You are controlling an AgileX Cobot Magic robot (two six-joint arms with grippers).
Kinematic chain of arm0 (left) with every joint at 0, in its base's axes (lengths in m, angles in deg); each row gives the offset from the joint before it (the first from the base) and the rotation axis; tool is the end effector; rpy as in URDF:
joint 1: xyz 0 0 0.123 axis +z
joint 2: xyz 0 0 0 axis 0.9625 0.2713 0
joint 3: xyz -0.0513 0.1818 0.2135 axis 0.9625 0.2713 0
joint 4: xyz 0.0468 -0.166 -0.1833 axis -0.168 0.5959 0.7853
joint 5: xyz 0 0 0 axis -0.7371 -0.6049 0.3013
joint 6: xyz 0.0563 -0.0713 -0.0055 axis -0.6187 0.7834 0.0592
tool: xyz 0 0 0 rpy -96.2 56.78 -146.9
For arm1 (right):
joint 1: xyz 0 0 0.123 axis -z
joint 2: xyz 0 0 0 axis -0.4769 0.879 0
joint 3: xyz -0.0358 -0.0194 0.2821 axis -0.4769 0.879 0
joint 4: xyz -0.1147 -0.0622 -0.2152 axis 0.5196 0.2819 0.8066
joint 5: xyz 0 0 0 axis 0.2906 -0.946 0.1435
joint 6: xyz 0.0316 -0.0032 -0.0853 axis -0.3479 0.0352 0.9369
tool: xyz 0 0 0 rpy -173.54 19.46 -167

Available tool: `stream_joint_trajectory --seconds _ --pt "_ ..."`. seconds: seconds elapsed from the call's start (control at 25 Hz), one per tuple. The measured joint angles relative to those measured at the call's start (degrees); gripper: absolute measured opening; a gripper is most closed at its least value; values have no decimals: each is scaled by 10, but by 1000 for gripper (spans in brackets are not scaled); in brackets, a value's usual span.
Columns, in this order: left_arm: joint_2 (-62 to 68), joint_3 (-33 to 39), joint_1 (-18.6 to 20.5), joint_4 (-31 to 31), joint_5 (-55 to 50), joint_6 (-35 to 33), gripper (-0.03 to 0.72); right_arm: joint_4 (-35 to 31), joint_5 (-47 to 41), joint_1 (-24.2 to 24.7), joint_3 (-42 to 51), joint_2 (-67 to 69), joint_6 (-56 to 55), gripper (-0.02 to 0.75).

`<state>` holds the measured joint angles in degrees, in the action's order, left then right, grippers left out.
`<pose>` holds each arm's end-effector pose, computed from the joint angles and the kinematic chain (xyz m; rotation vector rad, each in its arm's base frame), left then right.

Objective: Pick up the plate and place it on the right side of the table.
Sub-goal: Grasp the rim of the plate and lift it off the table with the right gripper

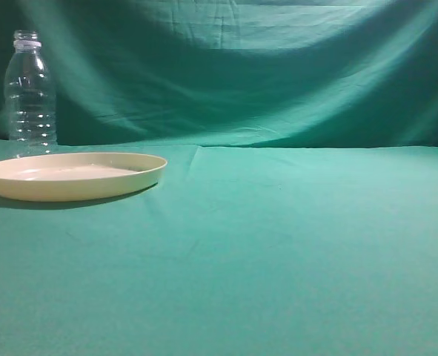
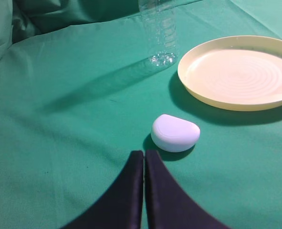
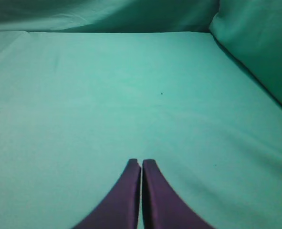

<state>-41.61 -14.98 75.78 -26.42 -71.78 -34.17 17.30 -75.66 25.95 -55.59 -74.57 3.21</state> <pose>0.0528 -0.0001 0.1765 0.2449 1.8215 0.2016 0.0527 0.0005 0.1705 -0.0220 1.8760 0.0147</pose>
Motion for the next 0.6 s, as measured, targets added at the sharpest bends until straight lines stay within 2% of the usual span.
stream_joint_trajectory --seconds 0.6 --pt "0 0 0 0 0 0 0 0 0 0 0 0 0 0"
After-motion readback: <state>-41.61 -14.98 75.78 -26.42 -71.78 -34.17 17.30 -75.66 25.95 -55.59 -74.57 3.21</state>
